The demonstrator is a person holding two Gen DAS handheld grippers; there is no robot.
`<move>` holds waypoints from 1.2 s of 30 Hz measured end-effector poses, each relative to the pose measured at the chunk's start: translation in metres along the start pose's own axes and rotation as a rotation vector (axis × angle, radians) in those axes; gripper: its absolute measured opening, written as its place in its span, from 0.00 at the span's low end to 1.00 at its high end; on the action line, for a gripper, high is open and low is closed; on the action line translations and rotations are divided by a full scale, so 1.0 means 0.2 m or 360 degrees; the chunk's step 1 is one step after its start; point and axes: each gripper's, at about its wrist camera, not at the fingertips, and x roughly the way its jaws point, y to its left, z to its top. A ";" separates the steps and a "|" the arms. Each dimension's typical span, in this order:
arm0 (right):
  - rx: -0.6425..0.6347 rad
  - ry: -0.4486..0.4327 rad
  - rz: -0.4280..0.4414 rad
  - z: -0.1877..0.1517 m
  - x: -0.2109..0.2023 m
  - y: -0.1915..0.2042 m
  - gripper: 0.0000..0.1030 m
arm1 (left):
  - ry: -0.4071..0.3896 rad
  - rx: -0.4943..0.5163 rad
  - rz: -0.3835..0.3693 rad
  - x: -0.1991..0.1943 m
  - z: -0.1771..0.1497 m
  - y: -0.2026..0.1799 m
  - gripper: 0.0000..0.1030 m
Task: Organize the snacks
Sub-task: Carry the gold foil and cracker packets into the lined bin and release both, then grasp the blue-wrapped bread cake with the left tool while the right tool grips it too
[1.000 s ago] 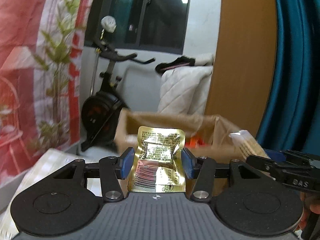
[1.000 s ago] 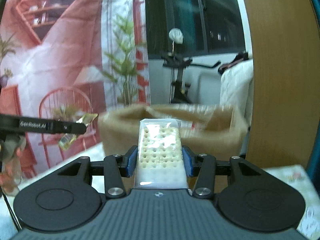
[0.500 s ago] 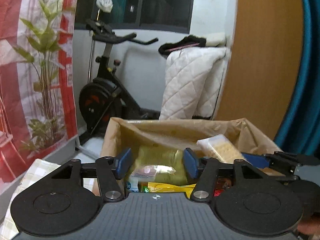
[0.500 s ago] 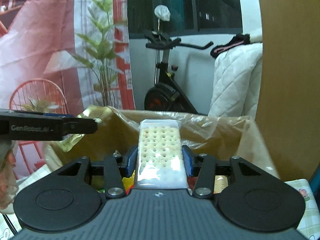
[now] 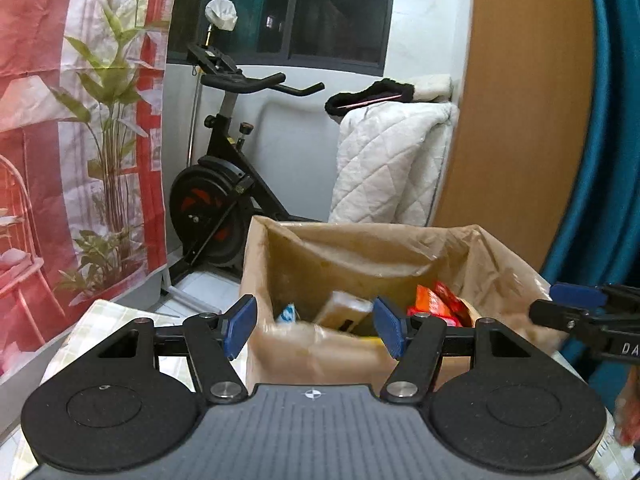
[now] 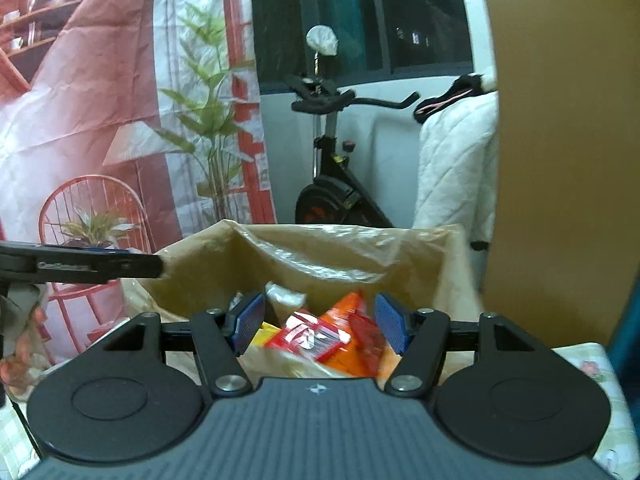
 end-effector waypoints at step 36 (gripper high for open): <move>-0.0023 0.0495 -0.0068 -0.98 -0.19 -0.32 0.75 | 0.0747 0.0010 -0.0670 0.60 -0.75 -0.73 0.63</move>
